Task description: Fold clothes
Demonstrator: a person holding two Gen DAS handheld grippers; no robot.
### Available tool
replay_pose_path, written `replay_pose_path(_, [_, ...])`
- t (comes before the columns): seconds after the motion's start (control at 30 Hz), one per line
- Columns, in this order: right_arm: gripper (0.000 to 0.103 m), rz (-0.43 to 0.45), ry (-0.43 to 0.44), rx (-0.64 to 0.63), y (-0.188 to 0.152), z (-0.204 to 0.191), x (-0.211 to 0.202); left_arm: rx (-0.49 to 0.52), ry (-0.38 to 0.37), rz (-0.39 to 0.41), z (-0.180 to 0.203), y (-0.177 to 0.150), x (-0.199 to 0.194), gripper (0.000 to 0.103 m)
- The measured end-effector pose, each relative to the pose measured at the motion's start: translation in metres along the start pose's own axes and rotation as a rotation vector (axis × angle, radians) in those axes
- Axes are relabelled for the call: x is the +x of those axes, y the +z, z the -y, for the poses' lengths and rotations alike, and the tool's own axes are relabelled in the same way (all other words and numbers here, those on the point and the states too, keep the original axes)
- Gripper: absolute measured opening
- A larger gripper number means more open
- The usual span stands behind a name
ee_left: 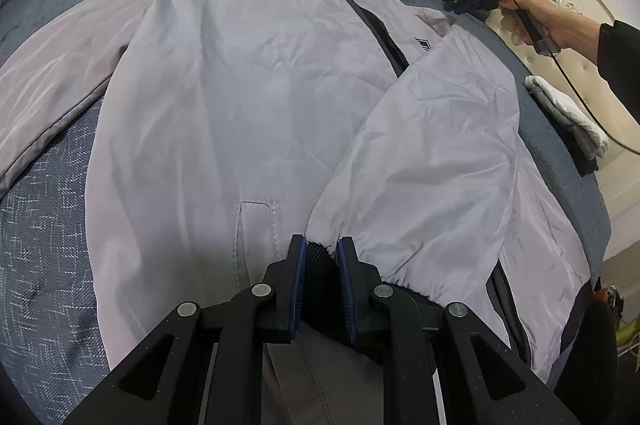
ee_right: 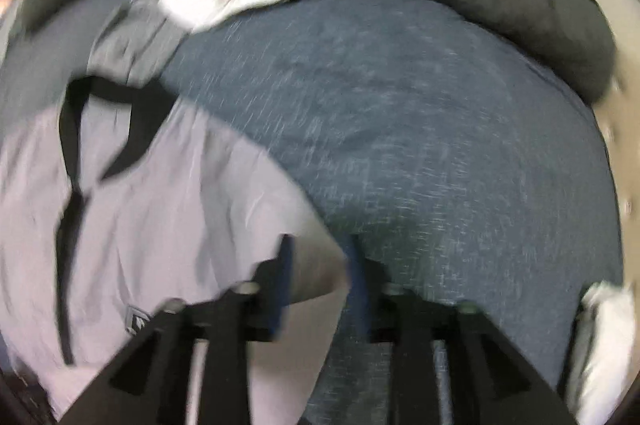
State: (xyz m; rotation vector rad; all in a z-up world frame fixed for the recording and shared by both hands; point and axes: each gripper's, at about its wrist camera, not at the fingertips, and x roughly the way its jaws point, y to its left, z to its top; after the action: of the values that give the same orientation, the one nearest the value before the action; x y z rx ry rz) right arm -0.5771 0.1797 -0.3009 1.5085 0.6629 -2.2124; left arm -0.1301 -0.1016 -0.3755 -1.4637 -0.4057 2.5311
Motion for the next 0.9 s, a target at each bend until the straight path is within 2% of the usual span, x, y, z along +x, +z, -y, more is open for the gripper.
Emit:
replay_pose_path(0.03, [0.048, -0.01, -0.018, -0.004, 0.0, 0.0, 0.005, 0.0, -0.001, 0.0, 0.001, 0.0, -0.001, 0.018])
replay_pose_path(0.2, [0.048, -0.059, 0.043, 0.051, -0.003, 0.008, 0.029, 0.002, -0.009, -0.001, 0.001, -0.001, -0.004, 0.018])
replay_pose_path(0.27, [0.035, -0.045, 0.085, 0.052, -0.004, 0.008, 0.032, 0.004, -0.013, -0.003, -0.001, -0.004, -0.007, 0.018])
replay_pose_path(0.3, [0.019, -0.037, 0.083, 0.051, -0.003, 0.008, 0.034, 0.005, -0.014, -0.005, -0.001, -0.004, -0.009, 0.018])
replay_pose_path(0.33, [0.012, -0.034, 0.073, 0.059, -0.003, 0.01, 0.035, 0.006, -0.015, -0.006, -0.002, -0.005, -0.01, 0.017])
replay_pose_path(0.43, [0.004, -0.009, 0.037, 0.095, -0.001, 0.016, 0.036, 0.021, -0.012, -0.01, -0.006, -0.012, -0.021, 0.016])
replay_pose_path(0.53, [0.004, 0.016, -0.029, 0.098, 0.003, 0.018, 0.037, 0.03, -0.021, -0.015, -0.006, -0.015, -0.026, 0.016])
replay_pose_path(0.73, [0.003, 0.052, -0.103, 0.09, 0.01, 0.018, 0.044, 0.018, -0.03, -0.014, -0.011, -0.02, -0.03, 0.016])
replay_pose_path(0.8, [0.003, 0.073, -0.086, 0.124, 0.007, 0.023, 0.041, 0.02, -0.028, -0.015, -0.011, -0.021, -0.031, 0.016])
replay_pose_path(0.9, [0.003, 0.155, -0.033, 0.166, 0.006, 0.029, 0.024, 0.017, -0.029, -0.019, -0.005, -0.016, -0.021, 0.016])
